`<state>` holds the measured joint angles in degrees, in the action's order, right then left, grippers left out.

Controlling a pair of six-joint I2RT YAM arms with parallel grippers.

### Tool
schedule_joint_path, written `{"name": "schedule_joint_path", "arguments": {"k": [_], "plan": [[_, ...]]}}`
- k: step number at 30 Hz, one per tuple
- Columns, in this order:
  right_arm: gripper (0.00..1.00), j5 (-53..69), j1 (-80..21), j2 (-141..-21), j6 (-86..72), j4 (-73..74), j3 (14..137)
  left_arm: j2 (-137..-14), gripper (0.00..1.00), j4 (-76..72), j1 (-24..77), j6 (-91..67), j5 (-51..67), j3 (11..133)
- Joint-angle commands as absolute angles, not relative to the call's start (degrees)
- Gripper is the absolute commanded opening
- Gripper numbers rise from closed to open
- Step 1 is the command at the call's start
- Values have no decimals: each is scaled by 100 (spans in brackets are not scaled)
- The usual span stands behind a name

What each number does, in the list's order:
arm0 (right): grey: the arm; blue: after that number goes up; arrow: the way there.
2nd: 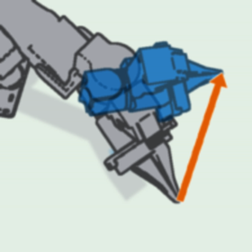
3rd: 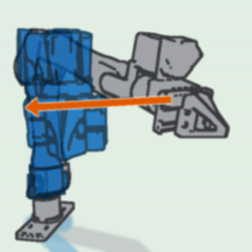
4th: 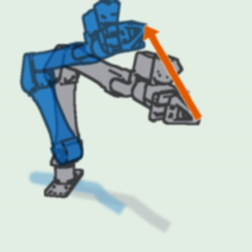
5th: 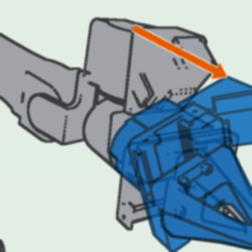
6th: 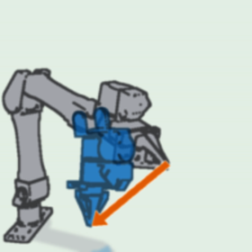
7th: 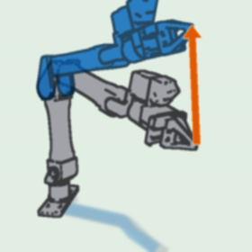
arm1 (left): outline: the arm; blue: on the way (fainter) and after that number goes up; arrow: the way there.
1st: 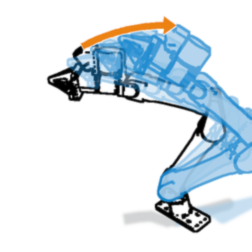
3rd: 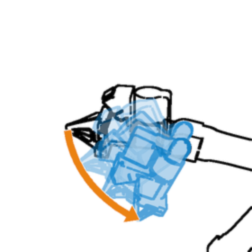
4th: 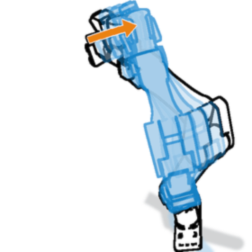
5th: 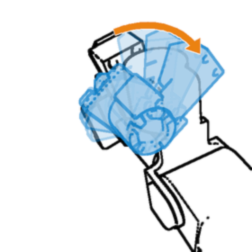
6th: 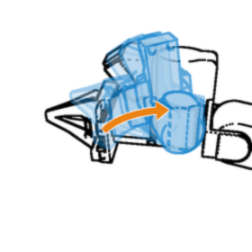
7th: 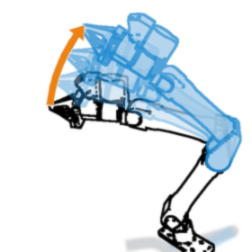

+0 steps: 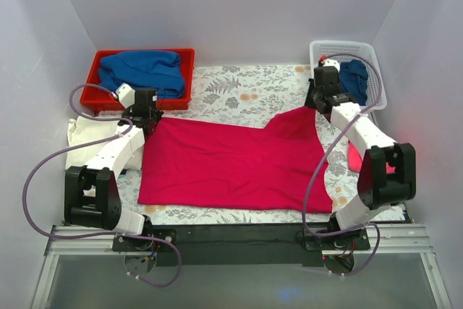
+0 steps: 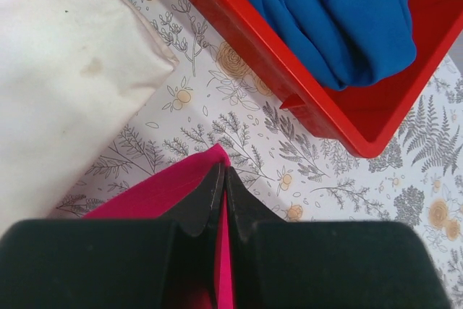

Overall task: Fold and stack the t-shirts
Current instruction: Fold the other side of the tshirt into a rectangle

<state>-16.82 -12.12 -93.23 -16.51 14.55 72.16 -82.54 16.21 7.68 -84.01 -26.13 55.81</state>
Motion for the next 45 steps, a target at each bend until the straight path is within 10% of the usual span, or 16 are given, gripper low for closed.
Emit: {"name": "schedule_joint_path", "arguments": {"k": [1,27,45], "plan": [[1,-1784,-1222,-8545,-1801,1380,6690,-7832,0,1819,773,-8499,-2804,5485],[1,-1151,-1529,-4115,-2364,3620,4614,-5872,0,3181,773,-9492,-2663,4535],[1,-1230,-1556,-3683,-2733,5194,4473,-5827,0,3902,773,-10256,-2742,3929]]}}
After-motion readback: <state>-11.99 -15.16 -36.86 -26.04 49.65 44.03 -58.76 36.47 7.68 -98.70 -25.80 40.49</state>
